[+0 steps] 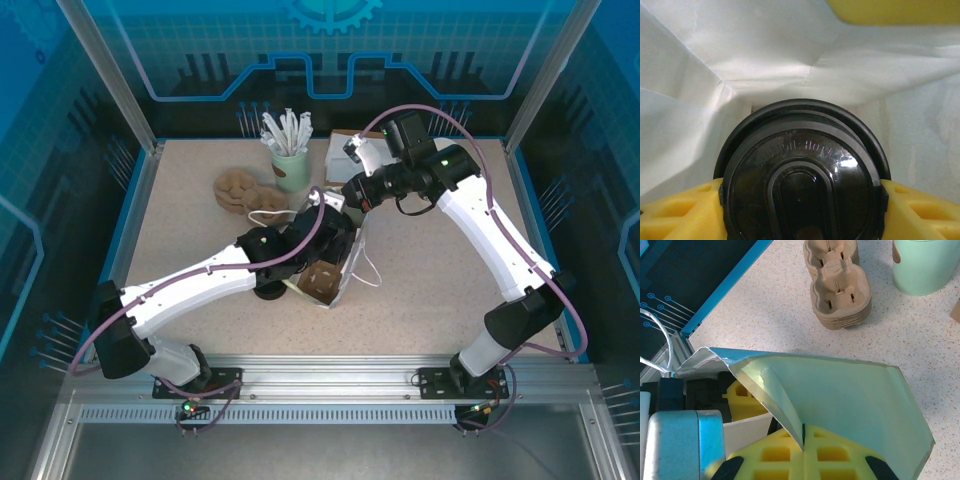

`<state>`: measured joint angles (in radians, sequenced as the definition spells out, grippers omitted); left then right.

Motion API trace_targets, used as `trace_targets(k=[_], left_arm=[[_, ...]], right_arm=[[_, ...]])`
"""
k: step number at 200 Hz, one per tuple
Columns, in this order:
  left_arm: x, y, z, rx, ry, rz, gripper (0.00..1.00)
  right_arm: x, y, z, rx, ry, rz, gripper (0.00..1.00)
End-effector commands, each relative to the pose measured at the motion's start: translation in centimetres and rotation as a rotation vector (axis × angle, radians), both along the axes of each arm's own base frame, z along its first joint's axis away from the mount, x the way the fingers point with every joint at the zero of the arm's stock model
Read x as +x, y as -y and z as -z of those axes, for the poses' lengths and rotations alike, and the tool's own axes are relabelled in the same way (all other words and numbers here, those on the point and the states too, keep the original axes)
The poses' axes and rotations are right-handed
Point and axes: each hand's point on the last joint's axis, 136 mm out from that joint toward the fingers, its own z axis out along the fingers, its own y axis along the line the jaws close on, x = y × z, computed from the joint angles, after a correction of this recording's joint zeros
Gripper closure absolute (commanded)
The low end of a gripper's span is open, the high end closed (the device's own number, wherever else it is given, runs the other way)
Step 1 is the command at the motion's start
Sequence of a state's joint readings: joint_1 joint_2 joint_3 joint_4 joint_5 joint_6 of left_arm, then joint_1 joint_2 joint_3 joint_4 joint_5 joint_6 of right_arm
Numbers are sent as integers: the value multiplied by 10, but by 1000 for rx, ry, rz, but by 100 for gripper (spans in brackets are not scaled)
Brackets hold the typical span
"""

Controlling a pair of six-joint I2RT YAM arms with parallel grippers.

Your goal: Pack the takeout coffee

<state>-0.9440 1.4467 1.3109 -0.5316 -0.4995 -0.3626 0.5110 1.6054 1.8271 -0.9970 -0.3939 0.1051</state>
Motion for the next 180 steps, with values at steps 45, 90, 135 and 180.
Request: trace_targets(k=[45,90,135,180], left_arm=[[1,-2,16,48,0,8,33],[2,-3,19,47,2,14,33],[2,-2,26,54,-6,29,33],[-2,-7,31,55,-10,35,33]], right_arm=[[-3,-4,-16,43,28,-14,100],[-1,-4,-16,41,23,-4,100],[5,-6,-19,42,31,7,100],[9,-6,-20,34,26,25,100]])
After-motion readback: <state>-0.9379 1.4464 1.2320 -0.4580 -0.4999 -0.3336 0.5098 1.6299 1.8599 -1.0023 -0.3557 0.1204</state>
